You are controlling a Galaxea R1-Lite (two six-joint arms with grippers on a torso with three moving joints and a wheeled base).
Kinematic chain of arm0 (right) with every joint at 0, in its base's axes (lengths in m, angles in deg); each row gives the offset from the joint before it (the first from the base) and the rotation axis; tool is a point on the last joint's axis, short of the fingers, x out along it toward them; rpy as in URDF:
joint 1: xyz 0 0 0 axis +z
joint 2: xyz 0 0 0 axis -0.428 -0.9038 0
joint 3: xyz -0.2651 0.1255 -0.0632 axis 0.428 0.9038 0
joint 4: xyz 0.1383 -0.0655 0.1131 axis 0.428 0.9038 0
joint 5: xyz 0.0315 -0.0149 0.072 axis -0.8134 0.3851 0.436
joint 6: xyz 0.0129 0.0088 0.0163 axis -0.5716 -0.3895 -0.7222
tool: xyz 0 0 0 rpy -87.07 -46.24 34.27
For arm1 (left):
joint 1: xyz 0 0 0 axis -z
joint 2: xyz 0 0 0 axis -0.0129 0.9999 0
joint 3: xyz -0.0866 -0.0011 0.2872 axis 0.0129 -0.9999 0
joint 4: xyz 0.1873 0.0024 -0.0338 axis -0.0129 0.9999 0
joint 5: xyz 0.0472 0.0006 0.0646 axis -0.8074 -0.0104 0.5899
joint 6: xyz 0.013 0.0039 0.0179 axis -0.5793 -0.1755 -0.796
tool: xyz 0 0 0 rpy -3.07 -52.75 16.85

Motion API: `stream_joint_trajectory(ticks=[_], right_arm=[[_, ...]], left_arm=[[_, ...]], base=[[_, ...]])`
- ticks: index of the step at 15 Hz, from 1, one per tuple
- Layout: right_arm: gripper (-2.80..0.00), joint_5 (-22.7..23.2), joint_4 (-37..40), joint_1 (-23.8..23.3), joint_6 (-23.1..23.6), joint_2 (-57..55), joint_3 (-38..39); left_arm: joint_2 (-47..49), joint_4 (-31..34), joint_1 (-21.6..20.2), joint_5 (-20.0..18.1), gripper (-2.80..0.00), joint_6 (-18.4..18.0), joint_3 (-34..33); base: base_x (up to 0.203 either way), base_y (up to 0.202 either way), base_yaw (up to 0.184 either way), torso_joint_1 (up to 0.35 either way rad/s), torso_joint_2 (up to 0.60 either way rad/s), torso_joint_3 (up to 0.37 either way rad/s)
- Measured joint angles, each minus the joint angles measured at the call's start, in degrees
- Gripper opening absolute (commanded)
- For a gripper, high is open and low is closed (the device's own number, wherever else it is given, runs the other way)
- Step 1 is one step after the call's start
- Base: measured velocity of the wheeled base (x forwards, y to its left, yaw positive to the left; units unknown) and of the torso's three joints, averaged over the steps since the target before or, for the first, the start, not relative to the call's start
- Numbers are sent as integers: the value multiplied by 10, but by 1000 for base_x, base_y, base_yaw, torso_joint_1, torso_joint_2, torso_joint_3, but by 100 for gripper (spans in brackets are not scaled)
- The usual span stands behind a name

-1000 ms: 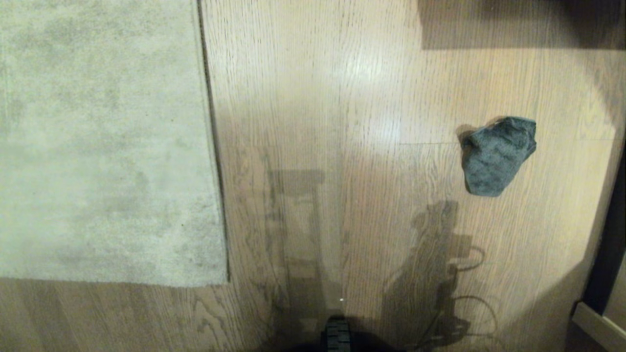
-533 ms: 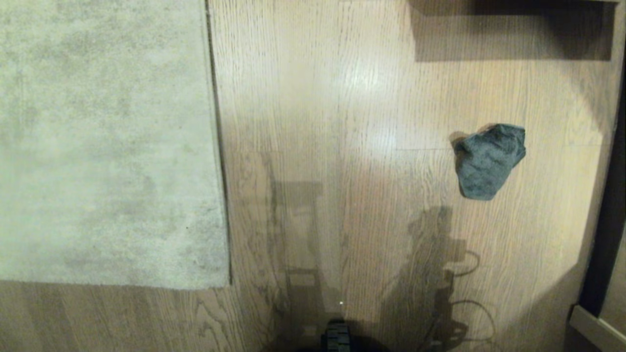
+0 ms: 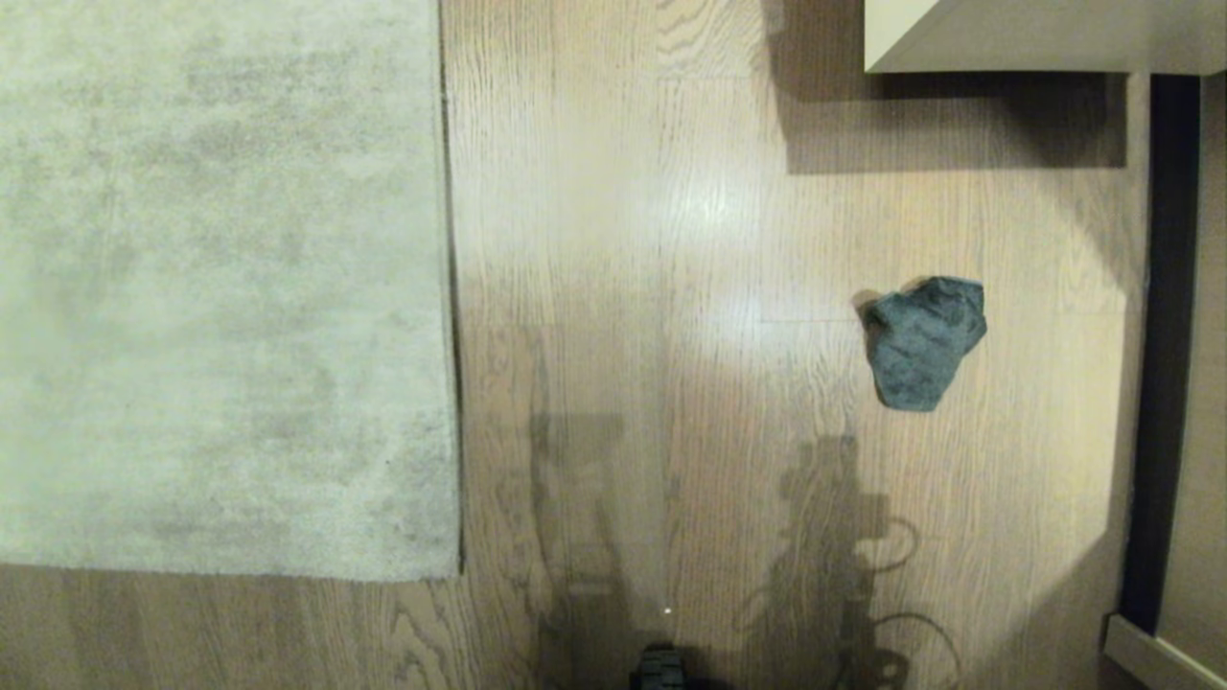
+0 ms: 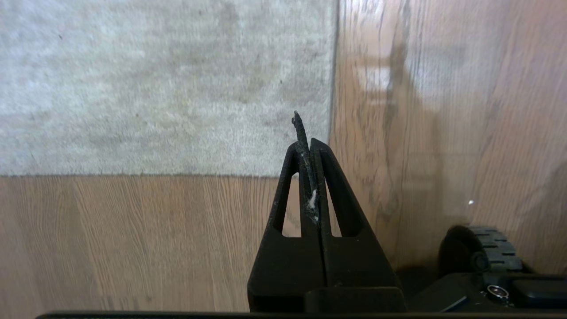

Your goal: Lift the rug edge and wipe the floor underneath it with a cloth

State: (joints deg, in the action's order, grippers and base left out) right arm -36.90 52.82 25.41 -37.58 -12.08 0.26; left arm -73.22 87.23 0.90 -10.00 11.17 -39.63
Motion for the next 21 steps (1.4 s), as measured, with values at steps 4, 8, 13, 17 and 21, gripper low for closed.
stream_joint_trajectory(ticks=[4,8,13,17,21], right_arm=[[-280,0,0,0,0,0,0],[-280,0,0,0,0,0,0],[-280,0,0,0,0,0,0],[-280,0,0,0,0,0,0],[-280,0,0,0,0,0,0]], left_arm=[[0,0,0,0,-280,-1,0],[0,0,0,0,-280,0,0],[0,0,0,0,-280,1,0],[0,-1,0,0,-280,1,0],[0,0,0,0,-280,2,0]], base=[[0,0,0,-1,1,200],[0,0,0,-1,3,207],[0,0,0,2,5,201],[0,0,0,3,1,203],[0,0,0,3,3,205]])
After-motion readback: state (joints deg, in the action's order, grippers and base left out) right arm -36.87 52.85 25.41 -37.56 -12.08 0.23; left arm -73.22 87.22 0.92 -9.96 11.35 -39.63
